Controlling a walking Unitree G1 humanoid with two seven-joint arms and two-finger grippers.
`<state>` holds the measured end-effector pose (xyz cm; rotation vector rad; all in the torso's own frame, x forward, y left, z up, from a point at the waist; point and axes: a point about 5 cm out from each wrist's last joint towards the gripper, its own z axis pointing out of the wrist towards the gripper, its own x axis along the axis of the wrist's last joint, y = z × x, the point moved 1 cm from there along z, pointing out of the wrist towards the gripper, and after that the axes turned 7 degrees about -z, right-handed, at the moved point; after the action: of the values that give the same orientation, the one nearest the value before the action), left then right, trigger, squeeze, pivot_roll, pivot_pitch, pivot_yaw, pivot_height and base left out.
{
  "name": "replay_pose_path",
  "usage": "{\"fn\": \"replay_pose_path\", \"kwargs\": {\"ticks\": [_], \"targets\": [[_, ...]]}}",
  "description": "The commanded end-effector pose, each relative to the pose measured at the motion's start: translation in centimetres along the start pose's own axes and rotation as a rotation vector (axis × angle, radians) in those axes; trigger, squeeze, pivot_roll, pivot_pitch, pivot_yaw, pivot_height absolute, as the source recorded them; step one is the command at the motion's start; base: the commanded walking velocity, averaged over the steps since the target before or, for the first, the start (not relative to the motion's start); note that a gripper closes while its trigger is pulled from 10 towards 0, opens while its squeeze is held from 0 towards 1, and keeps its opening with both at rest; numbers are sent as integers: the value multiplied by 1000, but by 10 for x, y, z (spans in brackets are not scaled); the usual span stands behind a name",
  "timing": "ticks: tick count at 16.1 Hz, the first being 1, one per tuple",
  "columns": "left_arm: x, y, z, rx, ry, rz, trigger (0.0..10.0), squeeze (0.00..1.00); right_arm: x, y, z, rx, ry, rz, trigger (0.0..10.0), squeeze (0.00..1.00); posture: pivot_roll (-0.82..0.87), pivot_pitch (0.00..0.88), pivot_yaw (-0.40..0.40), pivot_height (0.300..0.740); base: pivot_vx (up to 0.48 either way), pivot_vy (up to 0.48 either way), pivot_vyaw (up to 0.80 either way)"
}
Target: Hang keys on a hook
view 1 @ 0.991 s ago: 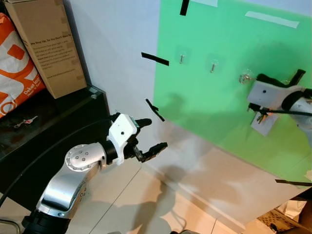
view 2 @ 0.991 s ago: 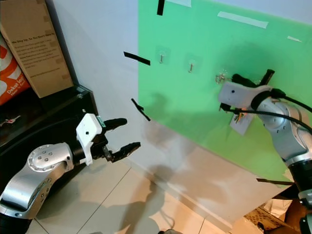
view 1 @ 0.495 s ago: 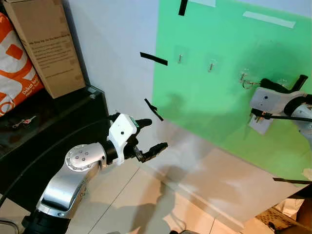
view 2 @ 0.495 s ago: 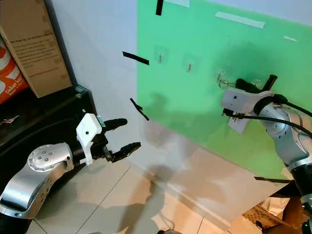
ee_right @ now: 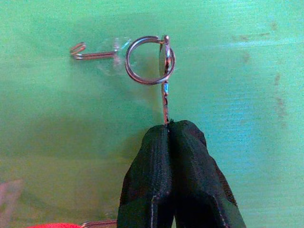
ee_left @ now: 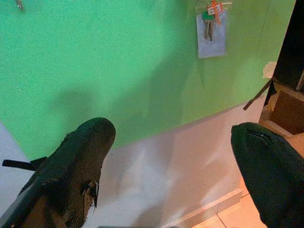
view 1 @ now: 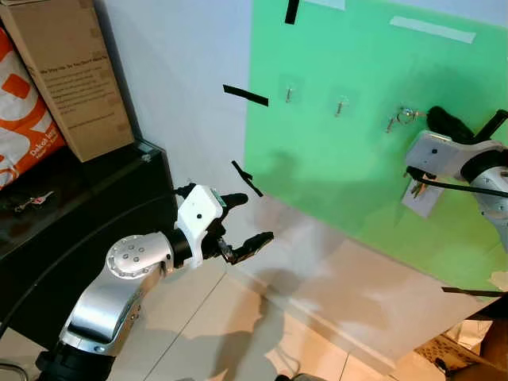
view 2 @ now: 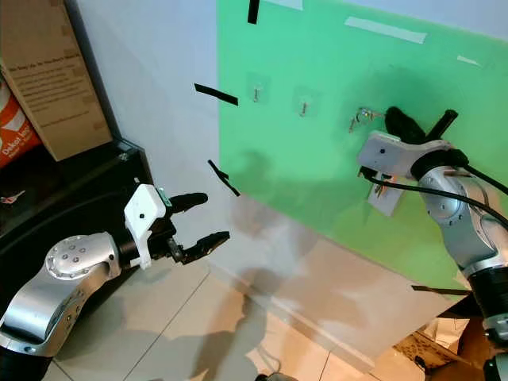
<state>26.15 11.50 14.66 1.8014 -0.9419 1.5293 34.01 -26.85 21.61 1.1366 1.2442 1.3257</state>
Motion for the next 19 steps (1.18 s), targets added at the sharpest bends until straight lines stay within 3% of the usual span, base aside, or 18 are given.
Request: {"fn": "replay_pose_path", "kwargs": {"ticks": [1,7,19], "targets": [[6,0,1,-9,6,20,10000,0,-4,7,1,-49,-17,4,10000,0,-62,0,-32,740,0,0,0],[6,0,2,-8,6,21,10000,0,14,-9,4,-42,35,24,10000,0,-59,0,-31,740,0,0,0],[7,-1,1,-13,6,27,10000,0,17,-27,5,-28,51,23,10000,0,-53,0,-31,740,0,0,0]]}}
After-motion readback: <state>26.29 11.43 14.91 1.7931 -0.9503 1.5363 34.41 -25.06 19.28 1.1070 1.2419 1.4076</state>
